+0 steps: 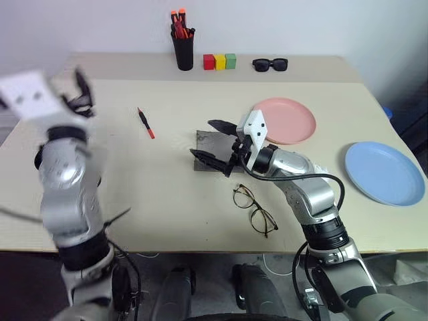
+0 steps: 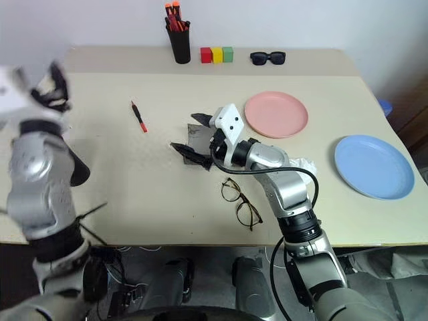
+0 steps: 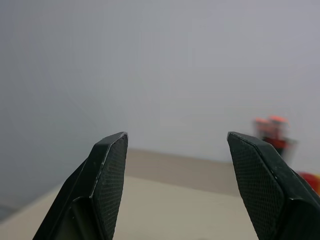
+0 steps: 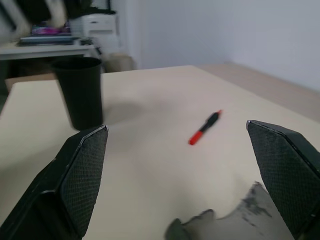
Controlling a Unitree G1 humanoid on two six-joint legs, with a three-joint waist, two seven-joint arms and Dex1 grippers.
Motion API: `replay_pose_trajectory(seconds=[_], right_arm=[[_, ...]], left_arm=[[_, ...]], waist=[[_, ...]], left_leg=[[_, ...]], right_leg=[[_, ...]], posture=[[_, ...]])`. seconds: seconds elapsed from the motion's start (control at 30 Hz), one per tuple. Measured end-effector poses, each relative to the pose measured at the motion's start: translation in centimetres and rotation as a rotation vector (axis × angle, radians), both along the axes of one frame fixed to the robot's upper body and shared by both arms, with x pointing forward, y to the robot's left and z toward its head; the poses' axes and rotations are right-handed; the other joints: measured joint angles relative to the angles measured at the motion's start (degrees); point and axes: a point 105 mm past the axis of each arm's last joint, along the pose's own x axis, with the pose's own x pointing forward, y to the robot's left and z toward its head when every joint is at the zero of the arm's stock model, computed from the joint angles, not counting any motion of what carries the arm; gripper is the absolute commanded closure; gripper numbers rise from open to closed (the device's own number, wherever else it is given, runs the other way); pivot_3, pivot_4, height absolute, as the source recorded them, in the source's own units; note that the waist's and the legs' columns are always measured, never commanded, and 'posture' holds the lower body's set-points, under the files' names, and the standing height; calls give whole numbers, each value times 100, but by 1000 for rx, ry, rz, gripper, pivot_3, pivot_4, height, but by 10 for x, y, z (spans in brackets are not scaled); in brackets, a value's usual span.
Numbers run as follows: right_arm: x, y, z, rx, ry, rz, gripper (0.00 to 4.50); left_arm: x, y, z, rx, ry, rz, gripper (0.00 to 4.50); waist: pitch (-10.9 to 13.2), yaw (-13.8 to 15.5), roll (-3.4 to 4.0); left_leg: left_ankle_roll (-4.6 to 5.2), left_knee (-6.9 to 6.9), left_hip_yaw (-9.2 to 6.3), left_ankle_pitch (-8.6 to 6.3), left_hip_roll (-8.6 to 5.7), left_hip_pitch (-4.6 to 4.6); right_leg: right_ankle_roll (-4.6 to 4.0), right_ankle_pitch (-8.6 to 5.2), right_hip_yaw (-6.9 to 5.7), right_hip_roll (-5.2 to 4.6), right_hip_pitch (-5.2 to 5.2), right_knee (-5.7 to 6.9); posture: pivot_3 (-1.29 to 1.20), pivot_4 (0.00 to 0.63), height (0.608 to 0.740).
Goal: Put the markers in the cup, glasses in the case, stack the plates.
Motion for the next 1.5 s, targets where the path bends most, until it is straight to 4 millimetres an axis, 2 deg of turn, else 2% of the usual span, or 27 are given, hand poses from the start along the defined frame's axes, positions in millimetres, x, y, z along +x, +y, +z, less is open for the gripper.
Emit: replay_pose_trajectory(seconds=[0.1,0.17,0.23,0.33,0.53,0.67,0.8,0.9,1.13,1.37,1.5], right_arm=[[6,-7,0,5,2,-44,0],[7,-9,0,7,1,-58,0],[7,-11,-2,7,7,-72,0],[5,-12,-7,10,20,-79,0],[-4,-8,-9,15,18,-71,0],[-7,-6,-15,10,39,-70,0],[-8,-3,-14,11,36,-66,0],[-9,-2,-14,15,37,-68,0],[-9,-3,-19,15,55,-82,0],[-11,-4,-18,14,47,-85,0],[-11,-5,-18,5,48,-86,0]], left_arm=[[31,-13,-28,-87,234,-37,30],[47,-11,-64,-203,423,-21,30],[63,-11,-98,-232,611,10,30],[79,-16,-109,-257,716,27,30],[104,-16,-125,-197,864,72,30],[110,-18,-145,-218,949,76,30],[115,-18,-150,-233,971,85,30],[116,-15,-152,-260,968,93,853],[117,-11,-153,-297,966,94,4444],[120,-18,-148,-305,926,82,4444],[111,-35,-134,-237,903,42,4444]], waist=[[2,-62,4],[2,-106,4],[4,-139,0],[7,-133,-5],[7,-134,-5],[7,-128,-5],[7,-125,-6],[7,-131,-6],[7,-131,-6],[7,-118,-6],[7,-126,-6]], left_leg=[[1,-13,-2,0,2,10],[1,-15,-6,0,5,9],[0,-14,-8,0,5,6],[-2,-10,-7,1,2,-6],[-2,-16,-5,1,-2,-7],[-4,-15,-5,2,-2,-11],[-4,-16,-4,2,-2,-16],[-5,-17,-4,2,-2,-15],[-5,-16,-2,2,-2,-15],[-5,-16,-3,2,-2,-17],[-5,-17,-3,2,-2,-19]], right_leg=[[0,0,0,4,-3,8],[-1,-1,-2,9,-7,11],[-1,-1,-2,9,-12,19],[0,0,-2,3,-20,17],[1,0,-3,-1,-25,14],[1,1,-2,-2,-30,15],[2,1,-2,-2,-35,16],[2,1,-2,-2,-37,17],[3,2,-2,-2,-36,19],[4,2,-1,-3,-36,19],[6,4,1,-4,-37,20]], posture=[[0,150,740],[0,150,740],[0,150,740],[0,150,740],[0,150,740],[0,150,740],[0,150,740],[0,150,740],[0,150,740],[0,150,740],[0,150,740]])
